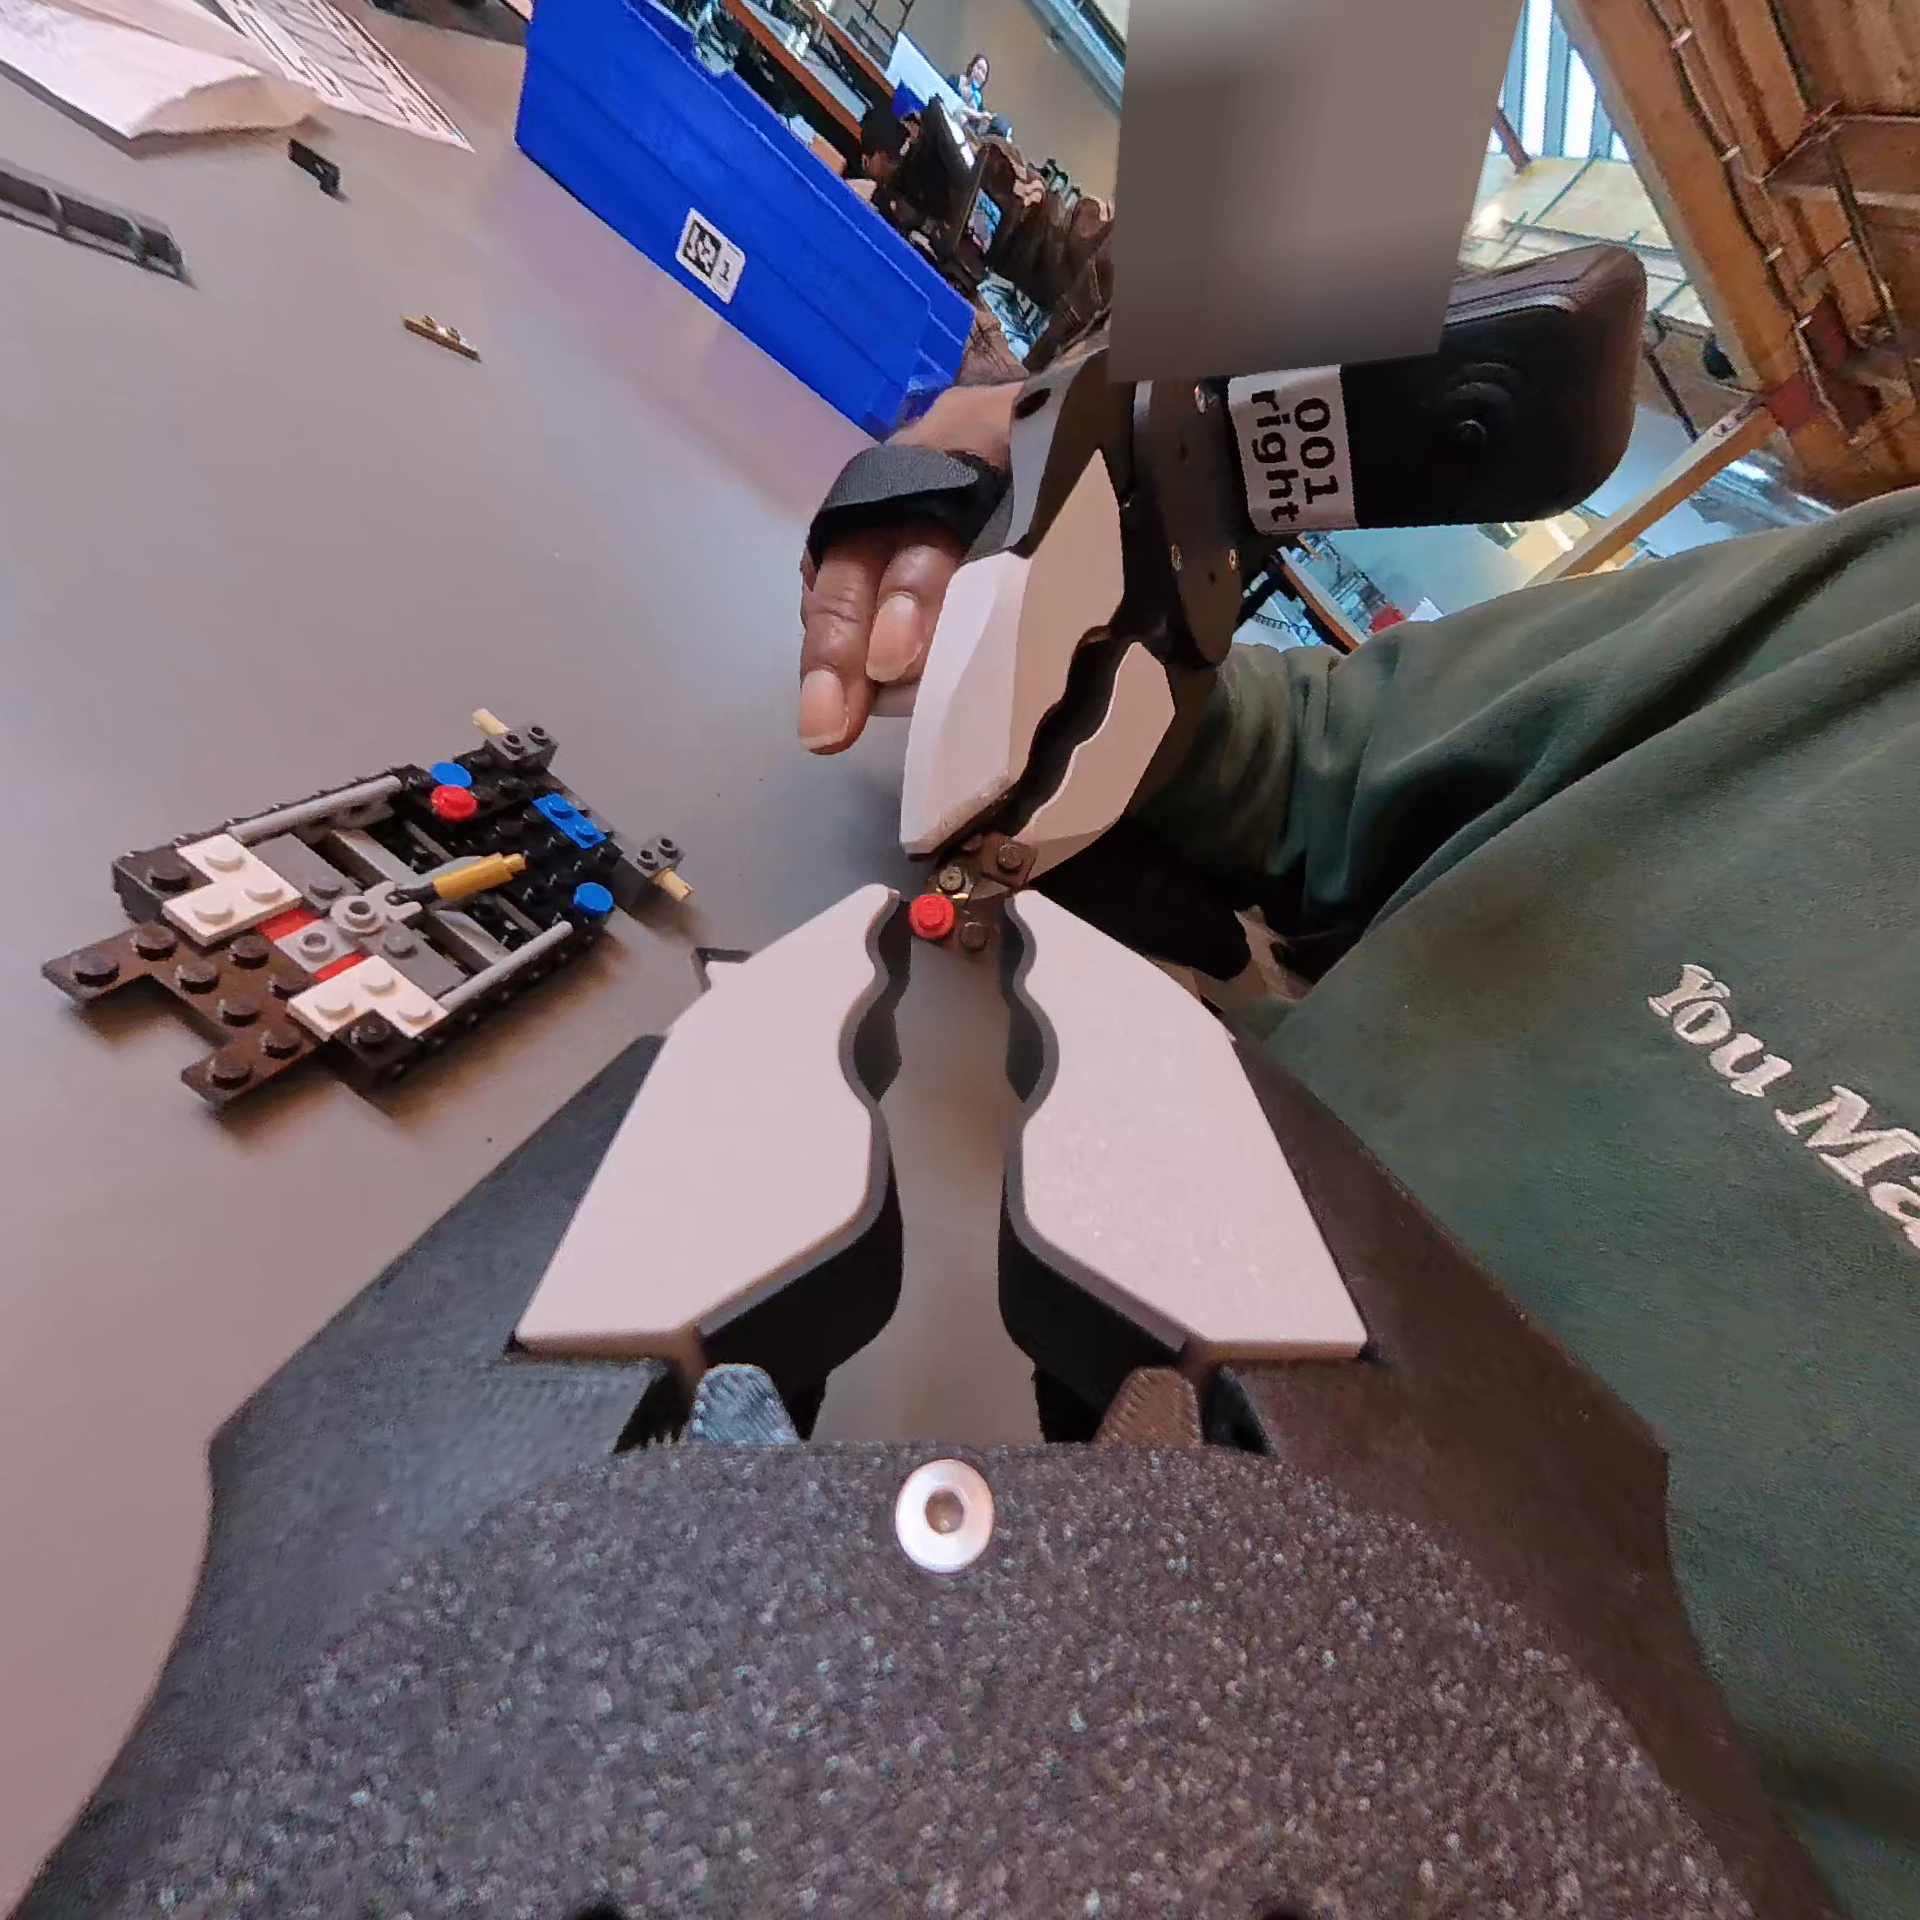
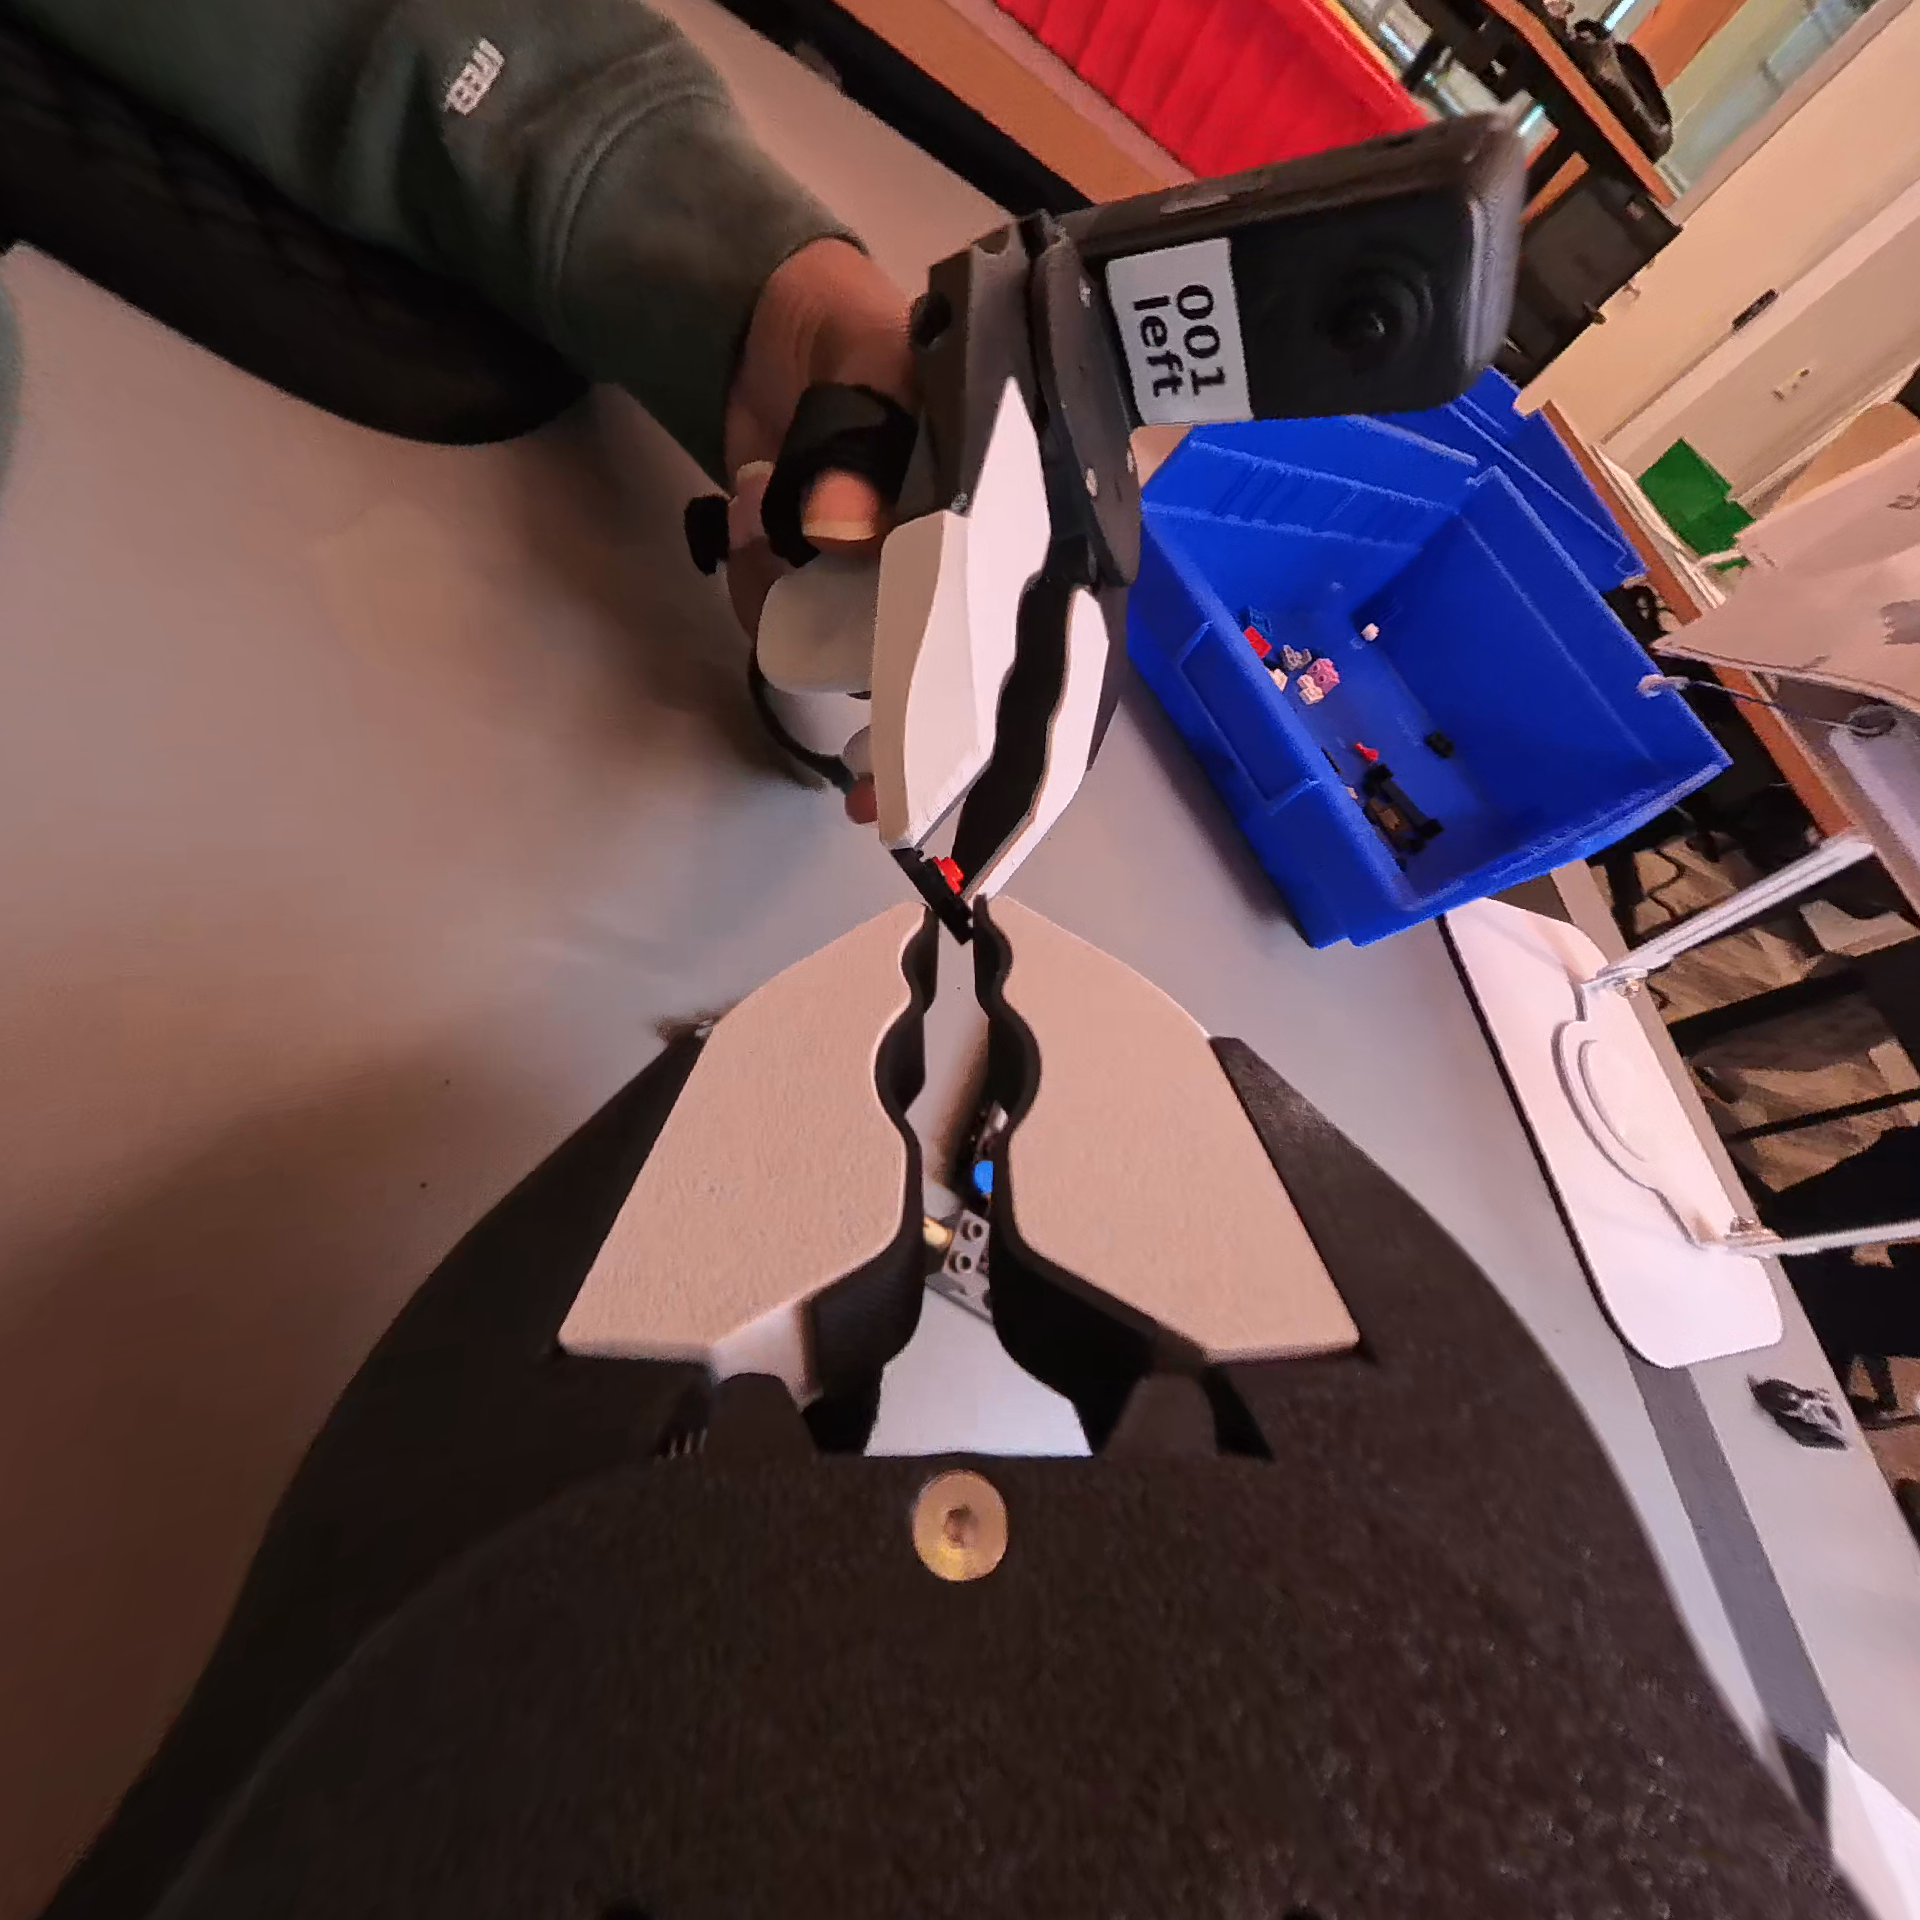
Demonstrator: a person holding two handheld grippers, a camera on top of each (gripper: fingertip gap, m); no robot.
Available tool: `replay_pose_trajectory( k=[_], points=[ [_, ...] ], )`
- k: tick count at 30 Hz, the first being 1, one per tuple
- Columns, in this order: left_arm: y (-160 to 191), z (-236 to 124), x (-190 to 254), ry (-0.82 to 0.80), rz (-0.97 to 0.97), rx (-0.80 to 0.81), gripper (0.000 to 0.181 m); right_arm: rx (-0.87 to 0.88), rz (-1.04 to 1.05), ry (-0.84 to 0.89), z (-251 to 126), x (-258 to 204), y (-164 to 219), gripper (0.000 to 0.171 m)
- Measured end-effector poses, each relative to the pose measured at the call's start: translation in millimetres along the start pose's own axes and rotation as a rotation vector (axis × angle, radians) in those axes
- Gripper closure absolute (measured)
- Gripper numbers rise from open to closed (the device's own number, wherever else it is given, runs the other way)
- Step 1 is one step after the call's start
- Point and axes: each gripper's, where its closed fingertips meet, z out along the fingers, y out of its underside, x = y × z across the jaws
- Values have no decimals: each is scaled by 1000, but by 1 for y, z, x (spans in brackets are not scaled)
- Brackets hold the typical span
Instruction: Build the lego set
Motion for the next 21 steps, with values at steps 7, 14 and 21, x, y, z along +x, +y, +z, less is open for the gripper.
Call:
replay_pose_trajectory(
  k=[7,14,21],
  points=[
    [2,-1,10,84,-35,-8,165,21,33,-78,-4,-9,-6,167],
    [3,-2,19,168,-83,-12,166,103,93,-145,-6,-16,-17,167],
    [0,-4,28,225,-106,-1,174,140,98,-146,-9,-16,-25,167]
  ],
)
